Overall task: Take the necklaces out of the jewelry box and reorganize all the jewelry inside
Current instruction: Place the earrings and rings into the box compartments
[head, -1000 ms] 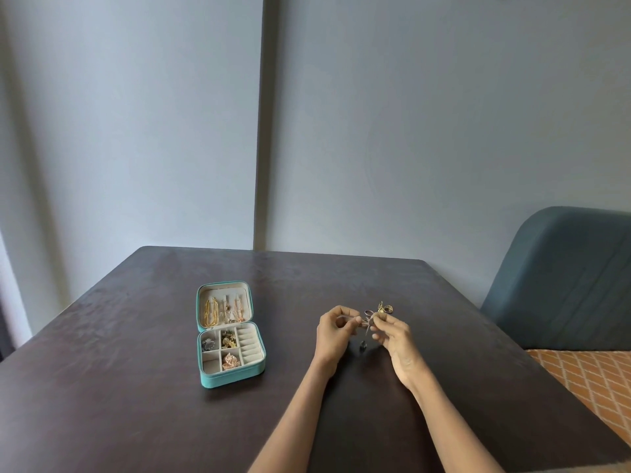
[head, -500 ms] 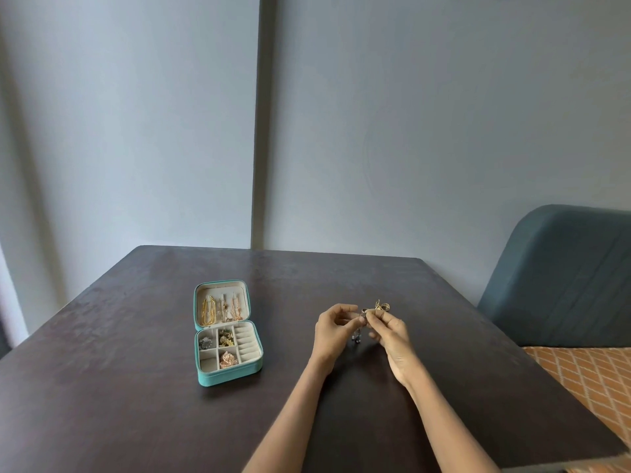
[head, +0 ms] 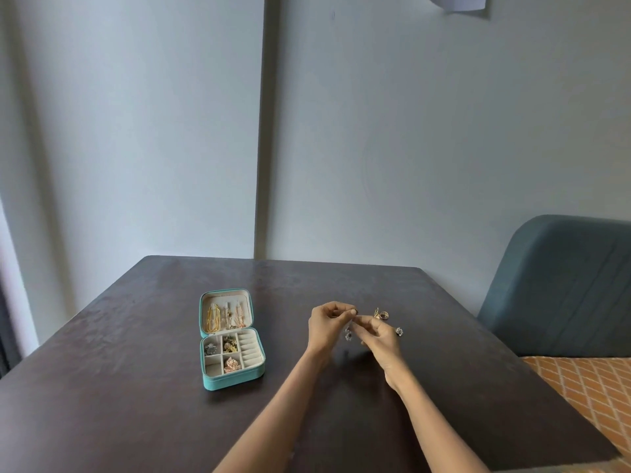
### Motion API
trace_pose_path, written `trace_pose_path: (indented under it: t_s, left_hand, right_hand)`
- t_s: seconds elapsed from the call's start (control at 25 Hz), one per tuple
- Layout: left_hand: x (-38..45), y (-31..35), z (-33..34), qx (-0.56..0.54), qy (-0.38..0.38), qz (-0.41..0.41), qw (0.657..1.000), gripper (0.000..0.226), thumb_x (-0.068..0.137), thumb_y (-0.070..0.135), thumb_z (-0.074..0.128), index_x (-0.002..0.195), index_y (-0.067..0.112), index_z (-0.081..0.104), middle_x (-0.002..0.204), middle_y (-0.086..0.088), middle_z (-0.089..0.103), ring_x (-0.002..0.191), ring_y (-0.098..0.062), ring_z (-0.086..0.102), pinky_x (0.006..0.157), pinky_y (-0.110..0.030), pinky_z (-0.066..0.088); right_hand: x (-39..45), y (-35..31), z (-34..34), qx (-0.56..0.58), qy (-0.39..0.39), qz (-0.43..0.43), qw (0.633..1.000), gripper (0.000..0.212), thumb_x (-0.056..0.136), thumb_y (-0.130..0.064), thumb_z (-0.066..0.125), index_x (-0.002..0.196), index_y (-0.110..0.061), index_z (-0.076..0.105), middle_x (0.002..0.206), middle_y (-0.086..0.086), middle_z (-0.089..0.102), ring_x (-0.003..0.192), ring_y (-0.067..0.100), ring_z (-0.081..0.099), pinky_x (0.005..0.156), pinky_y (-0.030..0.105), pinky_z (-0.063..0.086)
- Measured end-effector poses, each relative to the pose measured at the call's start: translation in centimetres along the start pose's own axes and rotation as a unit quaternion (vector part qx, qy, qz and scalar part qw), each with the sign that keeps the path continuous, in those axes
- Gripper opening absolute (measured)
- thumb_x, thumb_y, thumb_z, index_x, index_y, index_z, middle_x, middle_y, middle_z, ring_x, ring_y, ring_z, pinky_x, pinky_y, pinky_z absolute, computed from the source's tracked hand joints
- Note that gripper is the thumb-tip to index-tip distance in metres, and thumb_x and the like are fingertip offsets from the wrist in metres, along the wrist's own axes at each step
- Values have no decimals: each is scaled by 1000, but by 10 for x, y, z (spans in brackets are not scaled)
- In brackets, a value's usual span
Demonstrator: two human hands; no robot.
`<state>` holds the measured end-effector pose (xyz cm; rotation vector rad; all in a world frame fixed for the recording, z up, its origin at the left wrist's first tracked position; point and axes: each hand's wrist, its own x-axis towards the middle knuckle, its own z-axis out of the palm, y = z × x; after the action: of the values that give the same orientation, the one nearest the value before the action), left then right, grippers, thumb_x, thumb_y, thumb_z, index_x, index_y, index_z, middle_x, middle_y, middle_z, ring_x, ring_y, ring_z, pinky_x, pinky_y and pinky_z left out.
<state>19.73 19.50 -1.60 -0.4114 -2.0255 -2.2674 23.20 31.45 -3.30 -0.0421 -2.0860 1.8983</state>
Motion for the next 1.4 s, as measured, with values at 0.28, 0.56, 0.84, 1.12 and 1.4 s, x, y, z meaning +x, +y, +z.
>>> trace_pose_path:
  t_s: [0.28, 0.56, 0.84, 1.12, 1.4]
  left_hand:
    - [10, 36, -21, 29, 9, 3, 1000, 16, 80, 10, 71, 68, 20, 69, 72, 5, 70, 67, -3, 62, 71, -19, 49]
    - [7, 48, -26, 25, -38, -26, 999, 14, 86, 9, 65, 73, 13, 62, 75, 0, 65, 71, -8, 58, 68, -17, 47]
    - [24, 47, -26, 58, -29, -52, 997, 9, 69, 28, 74, 66, 21, 71, 83, 2, 74, 90, -12, 66, 92, -31, 46]
    - [28, 40, -3, 96, -8, -79, 992, 16, 62, 40, 72, 62, 24, 69, 77, 21, 71, 90, -2, 62, 111, -45, 23]
    - [35, 38, 16, 96, -29, -73, 992, 15, 68, 36, 74, 59, 25, 70, 76, 22, 70, 92, -4, 62, 111, -51, 22]
  right_hand:
    - [9, -30, 13, -32, 21, -24, 999, 10, 88, -21, 63, 81, -20, 71, 74, -6, 65, 62, 4, 46, 62, 20, 37]
    - [3, -38, 18, -39, 1, -15, 999, 16, 91, -20, 58, 80, -16, 69, 74, -1, 61, 66, 7, 47, 57, 13, 39]
    - [11, -30, -10, -43, 108, -15, 993, 11, 90, -19, 59, 83, -14, 67, 72, -2, 60, 65, 12, 51, 59, 19, 45]
    - [26, -9, -63, -223, 232, 14, 947, 15, 87, -19, 57, 91, -19, 72, 95, 3, 70, 89, 24, 64, 71, 30, 46]
    - [44, 2, -88, -418, 117, 63, 899, 17, 84, -20, 60, 91, -26, 75, 108, 2, 69, 105, 25, 61, 86, 34, 50]
